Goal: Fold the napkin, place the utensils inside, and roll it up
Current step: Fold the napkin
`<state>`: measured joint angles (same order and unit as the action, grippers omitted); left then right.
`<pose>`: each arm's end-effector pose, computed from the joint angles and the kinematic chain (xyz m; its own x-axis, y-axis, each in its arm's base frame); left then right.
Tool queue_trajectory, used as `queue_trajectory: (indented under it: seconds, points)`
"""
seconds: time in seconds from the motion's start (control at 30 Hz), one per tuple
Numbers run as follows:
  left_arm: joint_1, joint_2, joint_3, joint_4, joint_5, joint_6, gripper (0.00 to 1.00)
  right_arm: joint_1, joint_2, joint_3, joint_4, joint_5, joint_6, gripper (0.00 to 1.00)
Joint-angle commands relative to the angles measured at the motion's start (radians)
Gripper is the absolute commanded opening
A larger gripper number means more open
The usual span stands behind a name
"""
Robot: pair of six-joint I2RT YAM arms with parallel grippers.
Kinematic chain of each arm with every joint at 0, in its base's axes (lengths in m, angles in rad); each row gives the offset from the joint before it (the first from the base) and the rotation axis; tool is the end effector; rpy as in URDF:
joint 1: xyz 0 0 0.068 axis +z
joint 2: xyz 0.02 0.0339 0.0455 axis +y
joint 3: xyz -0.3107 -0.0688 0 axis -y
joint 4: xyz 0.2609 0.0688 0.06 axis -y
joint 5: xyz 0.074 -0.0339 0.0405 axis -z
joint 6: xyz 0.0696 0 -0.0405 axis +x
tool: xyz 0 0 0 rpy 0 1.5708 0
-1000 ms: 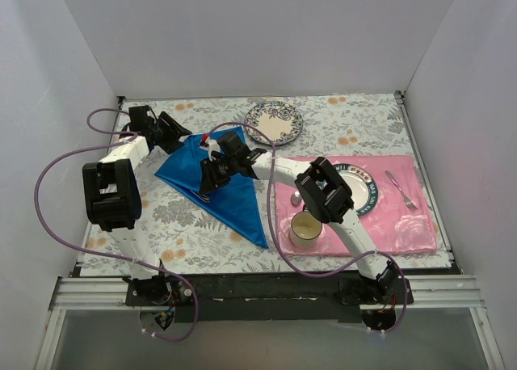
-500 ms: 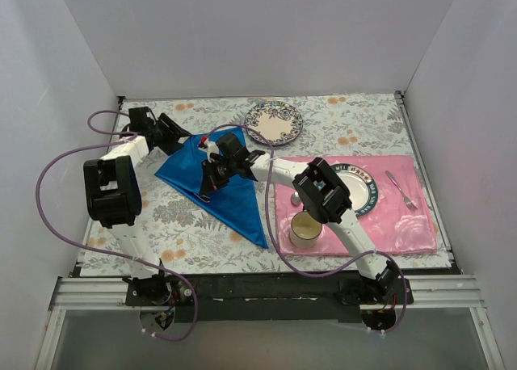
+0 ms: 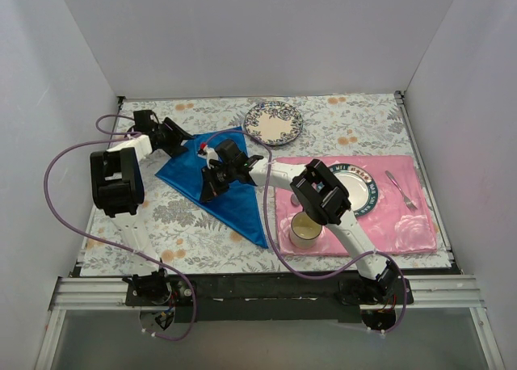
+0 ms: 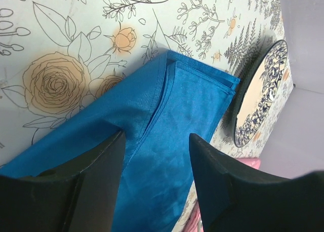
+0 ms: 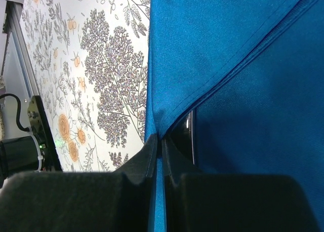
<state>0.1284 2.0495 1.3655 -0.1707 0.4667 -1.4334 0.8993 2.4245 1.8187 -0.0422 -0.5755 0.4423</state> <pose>0.4926 0.0320 0.1682 -0.2794 -0.9281 0.2463 -0.7167 0.0308 -0.6967 0.3488 0.4999 0.1385 -0.7361 -0.3491 -0.5800 -0.6768 0.3669 0.6382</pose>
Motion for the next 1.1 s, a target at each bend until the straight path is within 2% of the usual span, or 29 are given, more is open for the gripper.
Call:
queue_trajectory:
  seconds: [0.0, 0.33, 0.37, 0.4, 0.47, 0.5, 0.57, 0.6, 0.7, 0.77, 0.8, 0.9, 0.93, 0.97, 1.0, 1.03, 1.07]
  points:
    - [0.002, 0.020, 0.040, 0.025, 0.038, -0.013, 0.52, 0.012, -0.059, -0.016, 0.031, 0.002, 0.001, 0.09]
    - [0.001, 0.037, 0.072, 0.001, 0.009, 0.007, 0.52, 0.015, -0.061, -0.003, -0.019, 0.019, -0.010, 0.15]
    - [-0.001, 0.028, 0.081, -0.018, -0.002, 0.013, 0.52, 0.013, -0.065, 0.007, -0.044, 0.025, -0.019, 0.16]
    - [-0.006, 0.002, 0.108, -0.067, -0.023, 0.028, 0.52, 0.013, -0.074, 0.048, -0.071, 0.026, -0.023, 0.22]
    - [-0.022, -0.034, 0.135, -0.105, -0.042, 0.036, 0.56, 0.013, -0.088, 0.103, -0.200, 0.016, -0.046, 0.29]
    - [-0.029, -0.092, 0.147, -0.136, -0.066, 0.047, 0.57, 0.013, -0.131, 0.123, -0.235, 0.017, -0.060, 0.38]
    - [-0.058, -0.155, 0.146, -0.173, -0.100, 0.063, 0.61, 0.010, -0.206, 0.088, -0.310, 0.078, -0.085, 0.49]
    - [-0.070, -0.217, 0.130, -0.214, -0.117, 0.085, 0.63, 0.009, -0.299, 0.059, -0.330, 0.104, -0.112, 0.56]
    - [-0.114, -0.329, 0.061, -0.283, -0.192, 0.129, 0.72, -0.026, -0.489, -0.077, -0.401, 0.210, -0.157, 0.64]
    - [-0.164, -0.464, -0.054, -0.303, -0.240, 0.183, 0.73, -0.077, -0.589, -0.200, -0.447, 0.276, -0.175, 0.65]
    - [-0.177, -0.515, -0.092, -0.332, -0.244, 0.200, 0.70, -0.095, -0.693, -0.257, -0.450, 0.307, -0.188, 0.65]
    - [-0.317, -0.678, -0.228, -0.419, -0.359, 0.251, 0.63, -0.175, -0.880, -0.410, -0.496, 0.404, -0.234, 0.65]
    - [-0.426, -0.715, -0.262, -0.427, -0.387, 0.251, 0.58, -0.225, -0.921, -0.436, -0.507, 0.416, -0.244, 0.65]
    - [-0.487, -0.791, -0.329, -0.429, -0.439, 0.232, 0.56, -0.247, -0.956, -0.461, -0.518, 0.420, -0.247, 0.65]
    - [-0.544, -0.817, -0.356, -0.431, -0.453, 0.219, 0.54, -0.270, -1.022, -0.496, -0.536, 0.428, -0.254, 0.65]
    - [-0.669, -0.842, -0.379, -0.432, -0.494, 0.203, 0.48, -0.301, -1.051, -0.516, -0.542, 0.456, -0.260, 0.65]
    - [-0.732, -0.865, -0.422, -0.432, -0.522, 0.174, 0.45, -0.313, -1.103, -0.533, -0.547, 0.474, -0.267, 0.65]
